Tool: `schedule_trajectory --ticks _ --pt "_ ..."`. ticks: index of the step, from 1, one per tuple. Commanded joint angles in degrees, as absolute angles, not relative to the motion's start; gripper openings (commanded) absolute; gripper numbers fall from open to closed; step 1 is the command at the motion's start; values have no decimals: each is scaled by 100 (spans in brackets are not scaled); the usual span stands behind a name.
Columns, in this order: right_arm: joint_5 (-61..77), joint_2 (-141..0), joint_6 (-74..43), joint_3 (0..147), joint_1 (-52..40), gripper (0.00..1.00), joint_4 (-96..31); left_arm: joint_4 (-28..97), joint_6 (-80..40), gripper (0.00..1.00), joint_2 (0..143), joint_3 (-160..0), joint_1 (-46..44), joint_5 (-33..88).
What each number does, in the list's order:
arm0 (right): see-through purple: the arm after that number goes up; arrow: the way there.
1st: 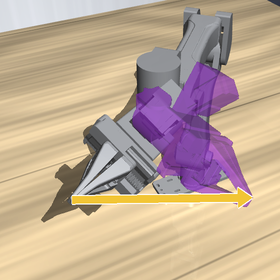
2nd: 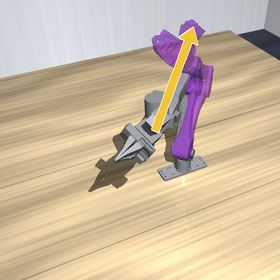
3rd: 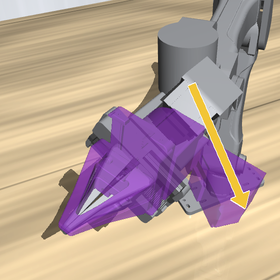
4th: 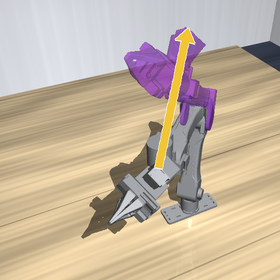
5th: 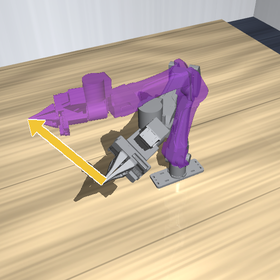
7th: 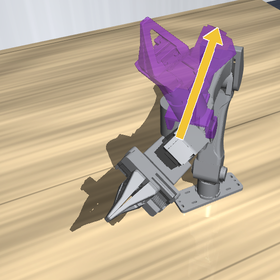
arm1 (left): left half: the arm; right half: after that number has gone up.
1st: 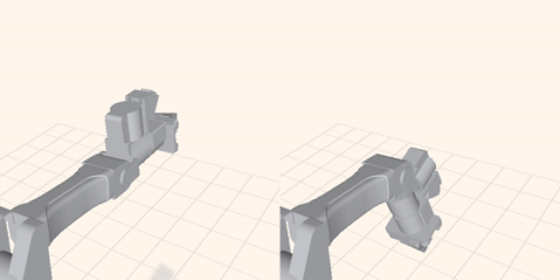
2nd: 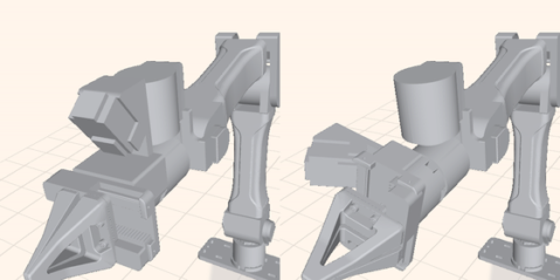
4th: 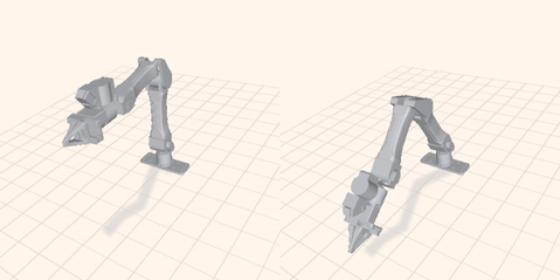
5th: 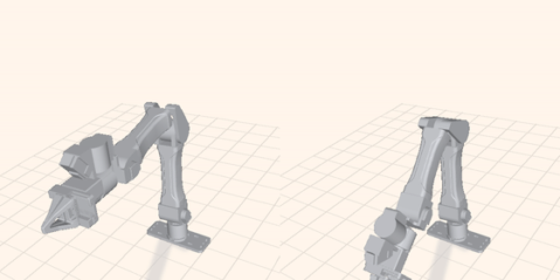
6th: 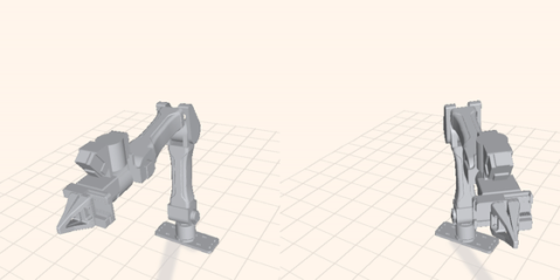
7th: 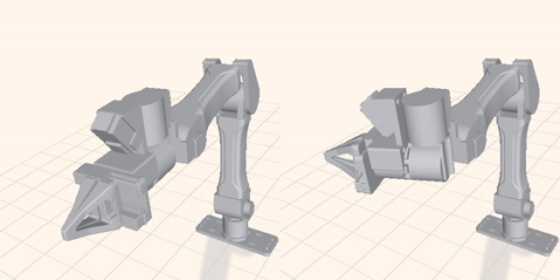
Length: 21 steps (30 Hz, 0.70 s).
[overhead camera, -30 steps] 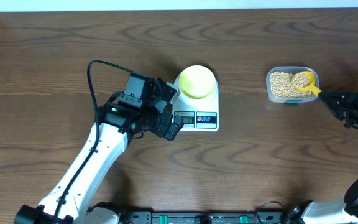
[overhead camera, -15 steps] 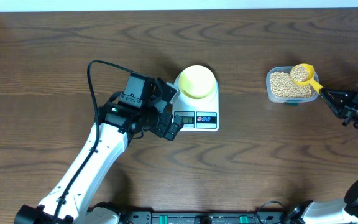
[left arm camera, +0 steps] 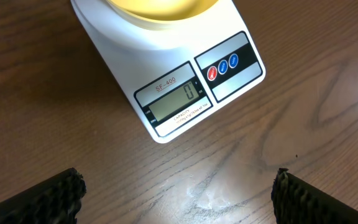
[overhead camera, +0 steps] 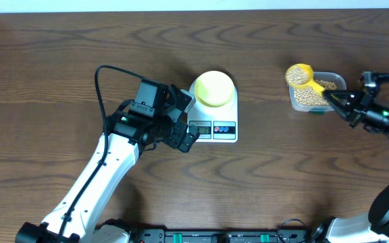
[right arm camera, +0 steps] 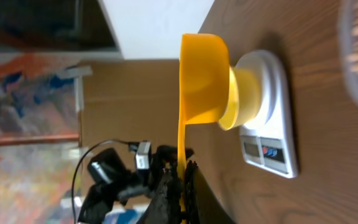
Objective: Scoop item into bowl and weigh 50g on scale
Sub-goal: 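Lift the filled scoop and carry it left toward the yellow bowl, then tip the scoop over the yellow bowl to pour the soybeans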
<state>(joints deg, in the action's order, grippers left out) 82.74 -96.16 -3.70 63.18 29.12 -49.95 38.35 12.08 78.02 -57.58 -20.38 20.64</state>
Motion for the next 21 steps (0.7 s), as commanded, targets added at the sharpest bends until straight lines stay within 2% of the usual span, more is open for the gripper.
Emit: schedule_trajectory --ticks 1,9,21 --pt "8663 -9636 -574 6276 2438 2 -4943 3830 1284 98 7824 -5717 -2045 2027" --pt "8591 -9636 -1909 6276 1559 2 -3872 3830 1284 98 7824 -5717 -2045 2027" --pt "7417 -9636 -4375 6276 454 1 -1562 3830 1284 98 7824 -5717 -2045 2027"
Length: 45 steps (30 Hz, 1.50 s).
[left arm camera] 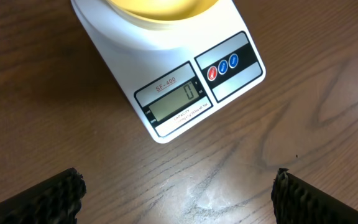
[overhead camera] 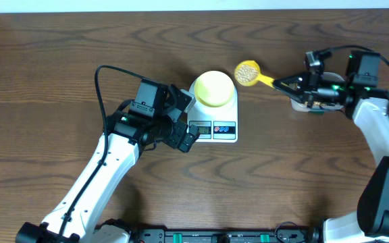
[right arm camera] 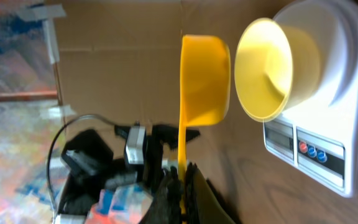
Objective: Scoop item into bowl and weigh 50g on scale
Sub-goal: 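Tip the scoop over the yellow bowl to pour the soybeans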
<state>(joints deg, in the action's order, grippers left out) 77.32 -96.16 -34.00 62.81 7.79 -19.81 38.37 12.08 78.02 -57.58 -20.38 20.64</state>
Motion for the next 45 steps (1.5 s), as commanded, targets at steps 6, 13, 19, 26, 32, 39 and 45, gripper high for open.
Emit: schedule_trajectory --ticks 6,13,19,26,32,39,45 --pt "6270 -9636 -4506 6276 -148 1 -1068 3830 1284 98 7824 -5717 -2045 2027" --pt "5074 -9636 -3533 6276 -740 1 -1063 3830 1284 98 7824 -5717 -2045 2027" --pt "4720 -9633 -2934 6278 -1059 1 -980 3830 1284 98 7824 -5717 -2045 2027" --pt "4362 -9590 -2189 6285 -1227 1 -982 3830 1284 98 7824 -5717 -2045 2027" --pt "3924 -9332 -1697 6287 -1367 1 -1085 3830 1284 98 7824 -5717 -2045 2027" --pt "3035 -8993 -1210 6287 -1658 1 -1363 3830 1284 98 7824 -5717 -2045 2027" --pt "2759 -8934 -869 6287 -1817 1 -1435 3830 1284 98 7824 -5717 -2045 2027"
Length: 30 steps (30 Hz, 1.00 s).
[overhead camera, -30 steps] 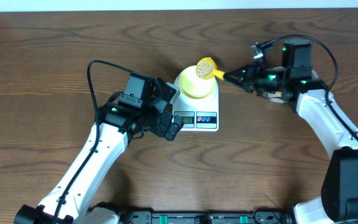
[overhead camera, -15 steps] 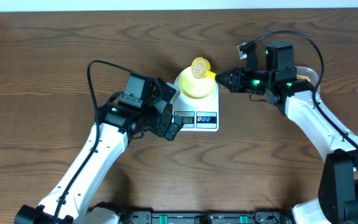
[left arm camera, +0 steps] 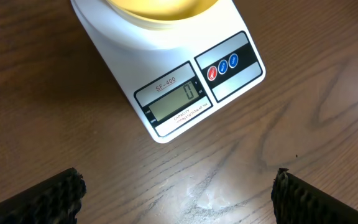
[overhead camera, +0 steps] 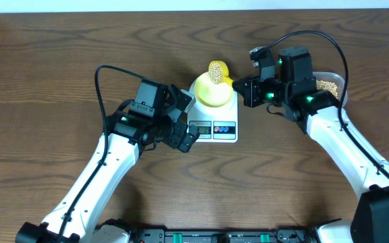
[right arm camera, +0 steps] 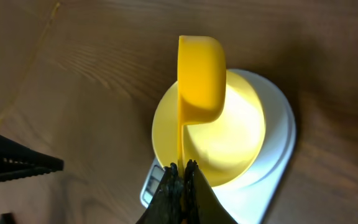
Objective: Scoop item into bowl and weigh 50g on scale
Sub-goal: 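Tip the scoop over the yellow bowl to pour the soybeans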
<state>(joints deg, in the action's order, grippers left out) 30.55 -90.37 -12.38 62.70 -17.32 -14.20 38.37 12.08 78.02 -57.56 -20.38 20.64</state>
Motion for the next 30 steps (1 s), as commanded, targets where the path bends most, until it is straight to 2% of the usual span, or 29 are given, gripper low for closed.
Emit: schedule_trajectory --ticks 1,10,25,30 --pt "2676 -8934 -860 6287 -1839 1 -1441 3830 1284 98 7824 -5717 -2045 2027" --pt "2351 -8903 -755 6287 -1885 1 -1483 3830 1284 98 7824 -5717 -2045 2027" --pt "2342 -8646 333 6287 -1898 1 -1671 3830 1284 98 7824 -5717 -2045 2027" --pt "1747 -8646 598 6287 -2086 1 -1699 3830 1284 98 7824 -5717 -2045 2027"
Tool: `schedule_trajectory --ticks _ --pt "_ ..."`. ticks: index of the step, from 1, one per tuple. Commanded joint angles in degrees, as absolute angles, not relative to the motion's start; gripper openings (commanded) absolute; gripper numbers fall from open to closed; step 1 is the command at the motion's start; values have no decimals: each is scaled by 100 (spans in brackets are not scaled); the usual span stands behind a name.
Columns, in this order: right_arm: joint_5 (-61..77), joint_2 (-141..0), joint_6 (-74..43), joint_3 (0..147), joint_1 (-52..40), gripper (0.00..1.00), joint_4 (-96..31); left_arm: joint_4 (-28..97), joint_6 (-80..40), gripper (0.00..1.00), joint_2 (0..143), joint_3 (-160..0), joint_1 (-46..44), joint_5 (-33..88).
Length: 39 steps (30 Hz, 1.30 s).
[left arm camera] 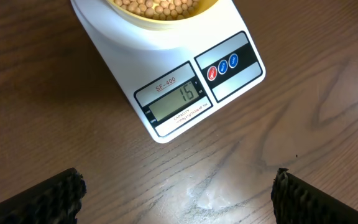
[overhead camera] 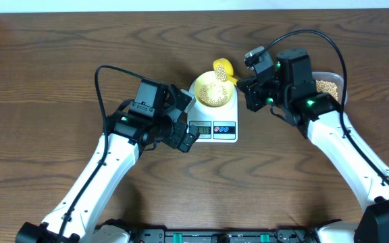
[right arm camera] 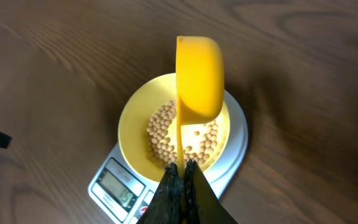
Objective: Scoop item into bowl and weigh 50g on scale
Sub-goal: 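Tip the scoop over the yellow bowl to pour the soybeans, then carry the empty scoop back right over the soybean tub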
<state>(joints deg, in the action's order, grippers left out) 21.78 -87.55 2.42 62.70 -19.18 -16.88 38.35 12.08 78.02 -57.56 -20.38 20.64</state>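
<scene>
A yellow bowl (overhead camera: pixel 213 94) holding beige beans stands on the white scale (overhead camera: pixel 213 119), whose display (left arm camera: pixel 179 96) reads 15. My right gripper (right arm camera: pixel 181 168) is shut on the handle of the yellow scoop (right arm camera: pixel 199 76), which is tipped over the bowl's far rim (overhead camera: pixel 223 69). Beans (right arm camera: pixel 163 130) lie in the bowl under it. My left gripper (left arm camera: pixel 176 196) stands open over bare table just in front of the scale, nothing between its fingers (left arm camera: pixel 42 196).
A clear tub of beans (overhead camera: pixel 327 84) sits at the right, partly behind the right arm. The left arm's black cable (overhead camera: pixel 107 74) loops left of the scale. Dark wooden table (overhead camera: pixel 59 40) lies all around.
The scoop, then level and full of beans over the bowl, is now tipped. Beans lie in the bowl and the display has gone from 0 to 15. The left arm has not moved.
The scoop was full at the bean tub on the right with the bowl empty and the scale at 0. Then it was midway to the scale, then over the bowl. Now it is tipped, beans are in the bowl and the scale reads 15.
</scene>
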Motion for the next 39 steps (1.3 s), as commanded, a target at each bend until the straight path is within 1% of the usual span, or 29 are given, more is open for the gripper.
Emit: schedule_trajectory --ticks 1,5,13,32,34,36,37,39 --pt "1636 -8646 661 6287 -2137 1 -1715 3830 1284 97 7824 -5717 -2045 2027" --pt "1288 -8646 899 6287 -2375 1 -1721 3830 1284 98 7824 -5717 -2045 2027" --pt "397 -8646 943 6287 -2759 1 -1717 3830 1284 98 7824 -5717 -2045 2027" --pt "-141 -8442 1612 6289 -3203 1 -1625 3830 1284 98 7824 -5717 -2045 2025" --pt "-139 -8442 1505 6289 -3203 1 -1675 3830 1284 98 7824 -5717 -2045 2027" --pt "-139 -8442 1098 6289 -3168 1 -1699 3830 1284 98 7824 -5717 -2045 2027" --pt "-132 -8442 515 6289 -3122 1 -1702 3830 1284 98 7824 -5717 -2045 2027" --pt "-99 -8442 -123 6289 -3041 1 -1708 3830 1284 98 7824 -5717 -2045 2027"
